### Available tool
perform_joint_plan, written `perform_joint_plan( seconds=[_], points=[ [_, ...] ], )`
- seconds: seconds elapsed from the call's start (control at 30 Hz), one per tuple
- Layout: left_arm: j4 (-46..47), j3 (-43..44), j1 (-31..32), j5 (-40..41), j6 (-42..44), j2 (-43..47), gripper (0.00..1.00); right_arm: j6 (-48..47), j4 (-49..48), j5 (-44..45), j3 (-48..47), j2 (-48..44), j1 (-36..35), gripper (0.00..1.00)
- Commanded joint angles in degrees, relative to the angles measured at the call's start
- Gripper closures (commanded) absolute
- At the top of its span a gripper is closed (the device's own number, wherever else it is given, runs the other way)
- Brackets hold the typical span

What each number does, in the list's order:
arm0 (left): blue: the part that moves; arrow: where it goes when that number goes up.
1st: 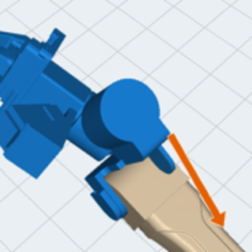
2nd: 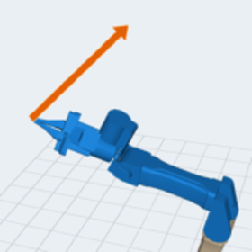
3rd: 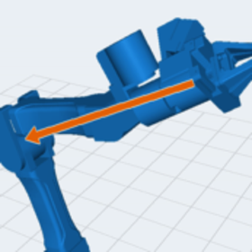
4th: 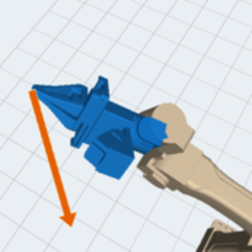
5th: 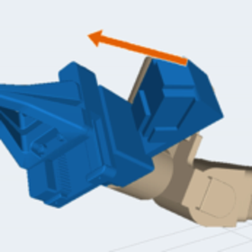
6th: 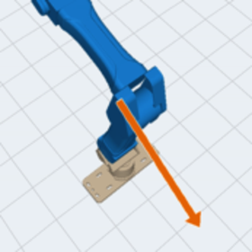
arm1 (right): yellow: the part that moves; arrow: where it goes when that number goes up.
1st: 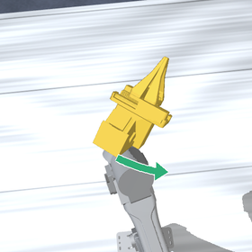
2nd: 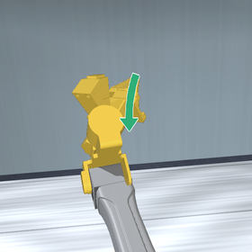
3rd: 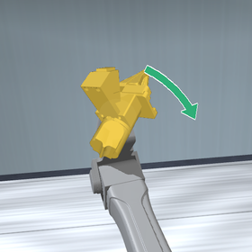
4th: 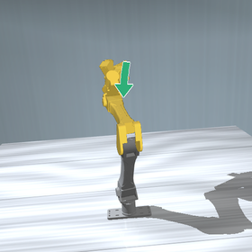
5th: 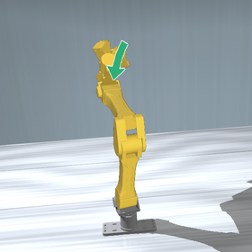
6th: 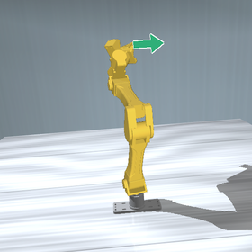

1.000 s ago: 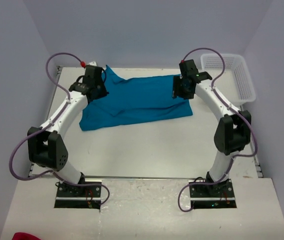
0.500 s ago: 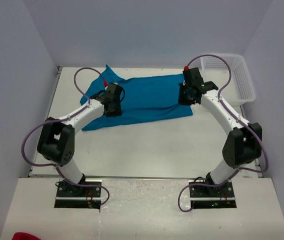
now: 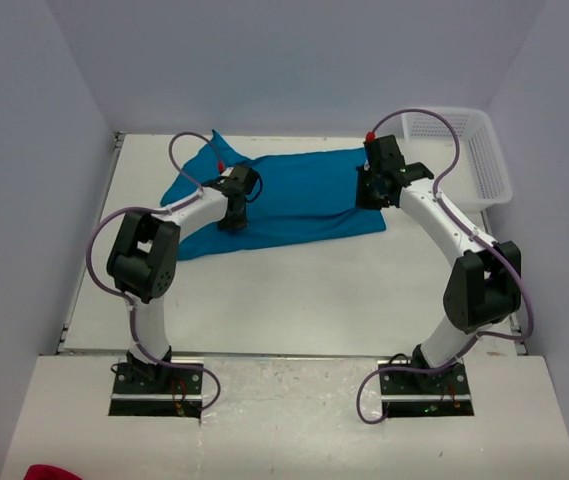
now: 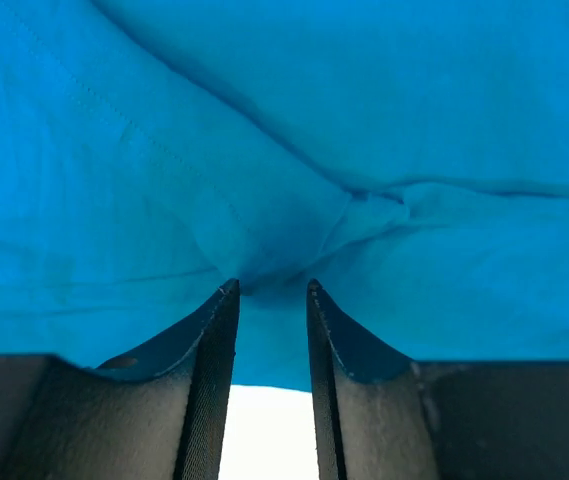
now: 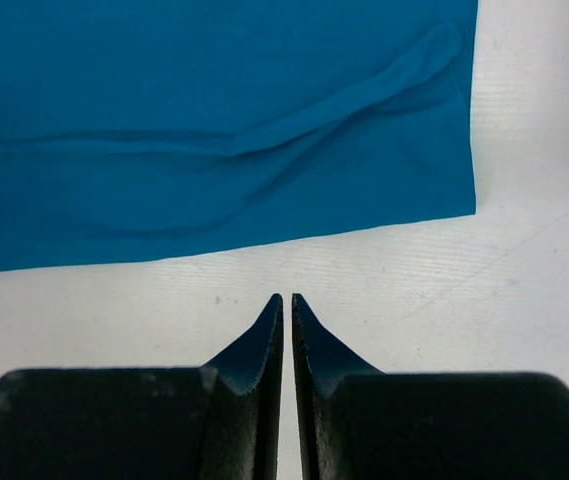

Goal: Fold and stack the t-shirts
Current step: Fold the flattened tshirt in 1/3 of the way

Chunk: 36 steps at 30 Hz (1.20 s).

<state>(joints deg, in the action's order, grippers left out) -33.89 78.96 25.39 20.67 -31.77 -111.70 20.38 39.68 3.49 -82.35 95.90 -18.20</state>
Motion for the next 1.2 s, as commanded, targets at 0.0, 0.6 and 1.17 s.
perform_joint_plan(
  seconds=[0.0, 0.6, 1.17],
  points=[
    [0.23, 2.87, -1.21, 2.1, 1.1, -0.89, 0.66, -1.05, -1.71, -0.06, -0.01, -0.01, 0.35, 0.93],
    [1.63, 2.96, -3.5, -0.8, 2.41, -3.35, 0.91, -0.52, -3.38, -2.43, 1.49, -0.18, 0.88, 0.94],
    [4.45, 0.14, -3.5, -3.0, 2.24, -1.06, 0.85, 0.1, -4.61, -3.13, 2.98, -0.97, 0.88, 0.94]
  ],
)
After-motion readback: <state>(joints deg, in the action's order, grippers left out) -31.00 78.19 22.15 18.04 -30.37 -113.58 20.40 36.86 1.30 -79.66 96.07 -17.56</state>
